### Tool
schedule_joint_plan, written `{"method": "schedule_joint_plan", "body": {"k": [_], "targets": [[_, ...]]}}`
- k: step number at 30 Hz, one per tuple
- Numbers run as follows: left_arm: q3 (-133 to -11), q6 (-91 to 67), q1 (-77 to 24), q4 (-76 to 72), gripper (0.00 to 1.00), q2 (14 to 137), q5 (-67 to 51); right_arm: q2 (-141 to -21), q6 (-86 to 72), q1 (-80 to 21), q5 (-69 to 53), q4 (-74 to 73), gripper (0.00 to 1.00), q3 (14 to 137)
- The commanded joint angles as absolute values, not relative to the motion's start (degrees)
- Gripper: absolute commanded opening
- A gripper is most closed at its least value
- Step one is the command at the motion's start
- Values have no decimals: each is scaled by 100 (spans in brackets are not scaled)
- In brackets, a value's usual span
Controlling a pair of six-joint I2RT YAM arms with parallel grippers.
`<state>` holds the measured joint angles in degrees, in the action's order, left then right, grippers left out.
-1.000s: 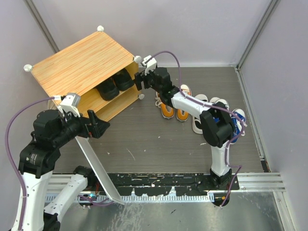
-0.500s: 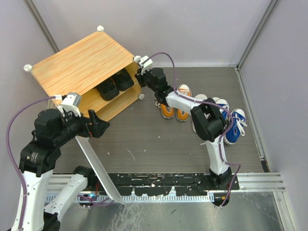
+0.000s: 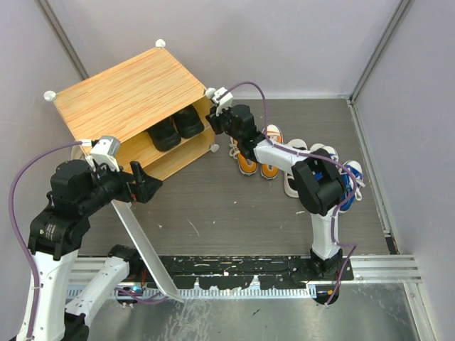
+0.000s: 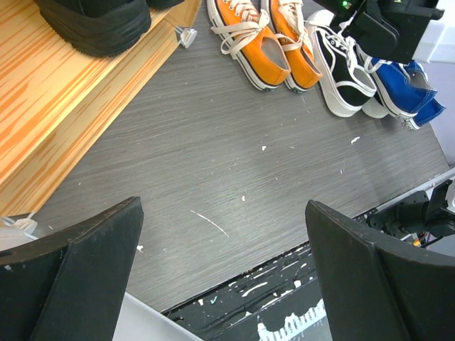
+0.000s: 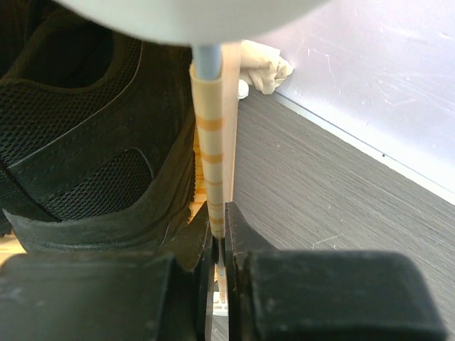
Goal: Place and organize the shoes in the shoe cabinet
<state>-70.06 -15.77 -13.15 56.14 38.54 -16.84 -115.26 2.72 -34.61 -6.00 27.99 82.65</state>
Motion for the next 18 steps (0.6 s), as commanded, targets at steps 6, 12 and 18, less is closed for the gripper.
{"method": "schedule_joint_plan", "body": {"k": [6, 12, 18], "targets": [[-7247, -1726, -1316, 5301, 98, 3868, -1905, -10341, 191, -3401, -1302, 2504, 1, 8001], [-7276, -1758, -1313, 5261, 98, 3867, -1980, -10011, 28, -3401, -1122, 2286, 21, 7536], [-7255, -1783, -1315, 5238, 98, 3885, -2047, -9601, -48, -3401, -900, 1860, 61, 7214]]}}
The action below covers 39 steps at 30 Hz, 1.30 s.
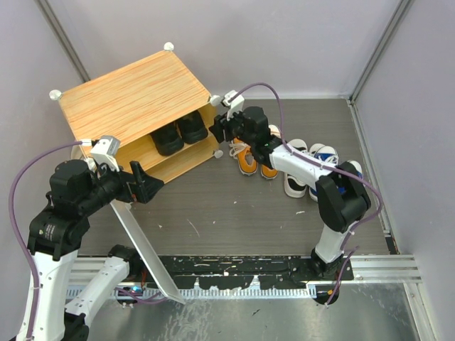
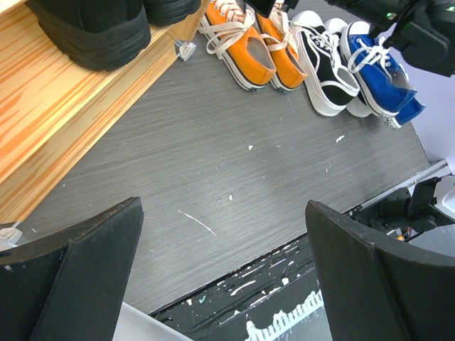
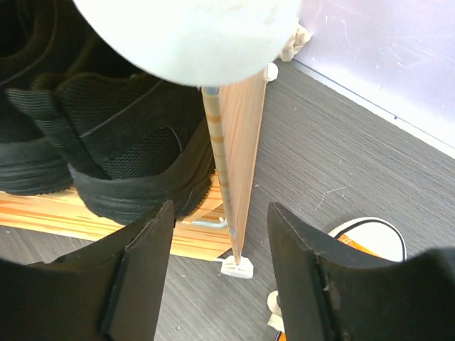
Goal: Place and organize the shoes in the shoe cabinet
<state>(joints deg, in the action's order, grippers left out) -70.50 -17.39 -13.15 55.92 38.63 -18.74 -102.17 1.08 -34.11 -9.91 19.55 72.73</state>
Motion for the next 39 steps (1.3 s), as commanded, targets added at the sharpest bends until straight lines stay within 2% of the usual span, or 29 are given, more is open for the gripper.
{"method": "schedule_joint_plan", "body": {"k": [1, 6, 12, 14, 20, 29, 39], "targets": [[-7248, -1786, -1317, 5238, 98, 3884, -2059, -9534, -71, -3401, -883, 1704, 62, 7187], [-7260, -1761, -1316, 5320, 98, 3840, -2092, -8914, -618, -3401, -395, 640, 63, 6906], [-7330, -1754, -1318, 5357, 98, 3811, -2175, -8539, -1365, -3394, 1617, -1556, 65, 6783], [-7377, -1737, -1318, 5401, 98, 3843, -2229, -8471, -1572, -3366, 1949, -1933, 67, 6572], [-7356, -1637, -1314, 5427, 98, 3847, -2210, -8304, -2170, -3076, 1576, -1809, 73, 5725], [-7456, -1541, -1316, 5545, 98, 3867, -2191, -8884, -2531, -2959, 852, -1033, 75, 5787], [-7449, -1538, -1318, 5522, 98, 3948, -2197, -8836, -2610, -2865, 940, -845, 75, 6011]]}}
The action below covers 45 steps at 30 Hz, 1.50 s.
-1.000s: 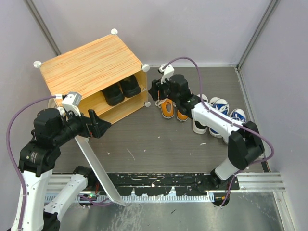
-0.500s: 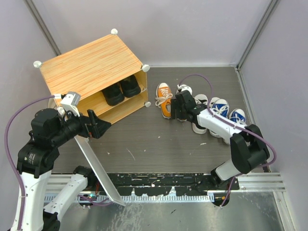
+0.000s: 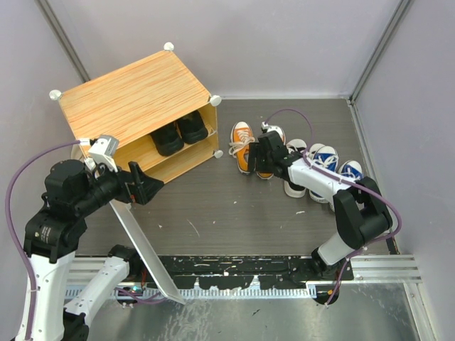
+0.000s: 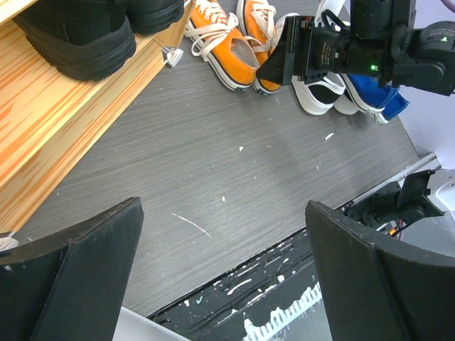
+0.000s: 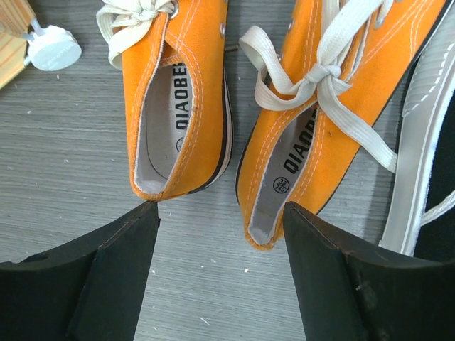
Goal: Place and organize the shoes in the shoe cabinet
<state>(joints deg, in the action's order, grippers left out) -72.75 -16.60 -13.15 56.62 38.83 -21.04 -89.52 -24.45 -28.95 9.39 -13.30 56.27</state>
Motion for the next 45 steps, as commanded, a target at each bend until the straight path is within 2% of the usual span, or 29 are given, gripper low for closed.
{"method": "schedule_joint_plan", "body": {"k": [1, 7, 16, 30, 38, 43, 45], "targets": [[-7443, -1538, -1317, 5522, 98, 3951, -2198, -8819, -2608, -2865, 940, -867, 75, 6048], [-7429, -1537, -1318, 5544, 98, 3971, -2197, -8753, -2736, -2865, 1044, -871, 76, 6139], [-7423, -1537, -1313, 5548, 98, 3973, -2202, -9372, -3103, -2786, 911, -974, 78, 6564], [-7427, -1454, -1318, 5649, 98, 3929, -2131, -8406, -3066, -2802, 385, -818, 76, 5838], [-7451, -1455, -1318, 5675, 98, 3890, -2143, -9746, -2724, -2761, 869, -782, 69, 6983], [-7450, -1416, -1312, 5758, 98, 3825, -2102, -10486, -2720, -2751, 736, -771, 66, 7379], [-7452, -1396, -1316, 5791, 98, 3800, -2070, -10553, -2794, -2751, 914, -846, 59, 7324]]}}
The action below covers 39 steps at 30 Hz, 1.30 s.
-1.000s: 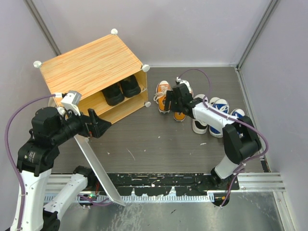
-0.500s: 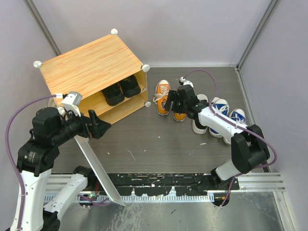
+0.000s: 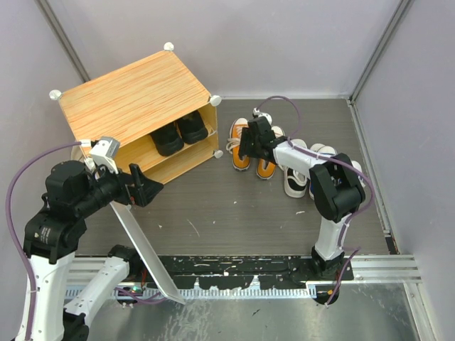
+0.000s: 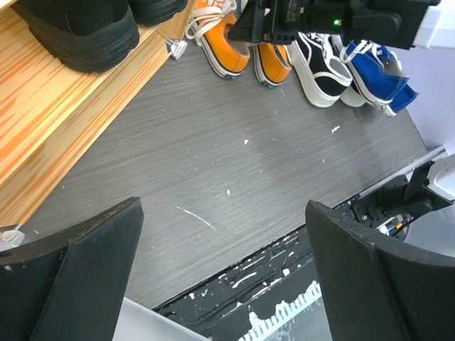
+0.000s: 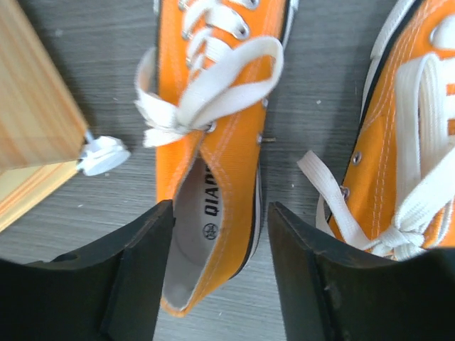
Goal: Place and organize the shoes in the shoe cabinet
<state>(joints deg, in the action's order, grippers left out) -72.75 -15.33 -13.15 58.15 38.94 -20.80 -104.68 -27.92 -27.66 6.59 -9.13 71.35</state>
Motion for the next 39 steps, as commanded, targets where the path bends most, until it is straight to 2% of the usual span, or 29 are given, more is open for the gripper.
{"method": "schedule_joint_plan", "body": {"k": [1, 7, 15, 16, 17, 20, 27, 30, 39], "targets": [[-7441, -1382, -1314, 5792, 98, 3787, -2058, -10538, -2813, -2751, 1012, -852, 53, 7239], [-7340, -1362, -1313, 5770, 98, 3736, -2028, -10260, -2850, -2751, 1188, -881, 2, 6715], [-7283, -1393, -1318, 5708, 98, 3712, -2079, -9229, -3308, -2761, 1635, -877, 1, 5798], [-7264, -1411, -1312, 5692, 98, 3709, -2089, -9174, -3308, -2760, 1561, -863, 3, 5759], [-7249, -1427, -1313, 5676, 98, 3713, -2115, -9134, -3275, -2764, 1475, -854, 10, 5735], [-7239, -1486, -1314, 5650, 98, 3702, -2176, -8979, -3150, -2811, 1342, -910, 41, 5723], [-7224, -1511, -1315, 5655, 98, 3635, -2187, -8370, -2706, -2988, 1414, -1279, 62, 5880], [-7198, -1529, -1314, 5598, 98, 3634, -2227, -8552, -2470, -2989, 1548, -1524, 77, 6084], [-7242, -1510, -1314, 5693, 98, 3586, -2214, -9533, -2351, -2937, 1672, -1620, 79, 6431]]}}
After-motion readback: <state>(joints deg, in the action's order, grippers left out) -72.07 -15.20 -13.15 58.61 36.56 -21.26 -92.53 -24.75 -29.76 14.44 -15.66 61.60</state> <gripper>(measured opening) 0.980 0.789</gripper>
